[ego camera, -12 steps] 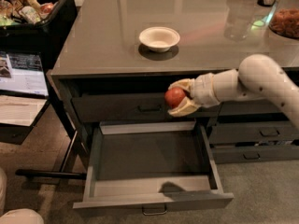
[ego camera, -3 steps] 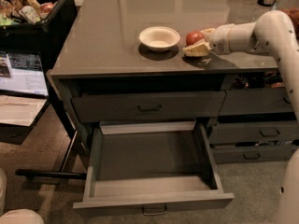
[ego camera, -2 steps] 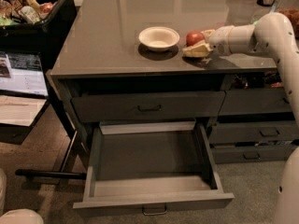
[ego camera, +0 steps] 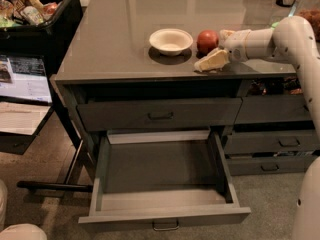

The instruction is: Pick apple from middle drawer and place on counter

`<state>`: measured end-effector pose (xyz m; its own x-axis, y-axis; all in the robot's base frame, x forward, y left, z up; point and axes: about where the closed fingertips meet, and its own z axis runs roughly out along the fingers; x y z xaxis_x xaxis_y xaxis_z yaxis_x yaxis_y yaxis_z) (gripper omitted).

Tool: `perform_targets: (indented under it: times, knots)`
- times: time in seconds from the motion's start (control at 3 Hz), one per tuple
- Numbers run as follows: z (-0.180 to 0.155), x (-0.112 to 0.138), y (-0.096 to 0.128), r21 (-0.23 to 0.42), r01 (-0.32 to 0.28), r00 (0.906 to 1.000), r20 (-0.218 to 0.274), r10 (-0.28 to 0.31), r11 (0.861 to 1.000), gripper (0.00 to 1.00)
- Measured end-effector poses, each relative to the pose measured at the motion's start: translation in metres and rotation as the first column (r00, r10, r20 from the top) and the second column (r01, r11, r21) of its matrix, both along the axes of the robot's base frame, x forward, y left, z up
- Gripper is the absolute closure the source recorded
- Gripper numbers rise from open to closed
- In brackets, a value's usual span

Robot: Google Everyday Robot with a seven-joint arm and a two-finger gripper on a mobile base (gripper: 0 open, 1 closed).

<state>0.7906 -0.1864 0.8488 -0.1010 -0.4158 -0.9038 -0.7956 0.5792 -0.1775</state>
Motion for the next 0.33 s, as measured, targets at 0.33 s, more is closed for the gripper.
perform_targets:
  times: [0.33]
  knots:
    - [0.0,0.0,0.0,0.0,0.0,1.0,0.0,0.0,1.0,0.0]
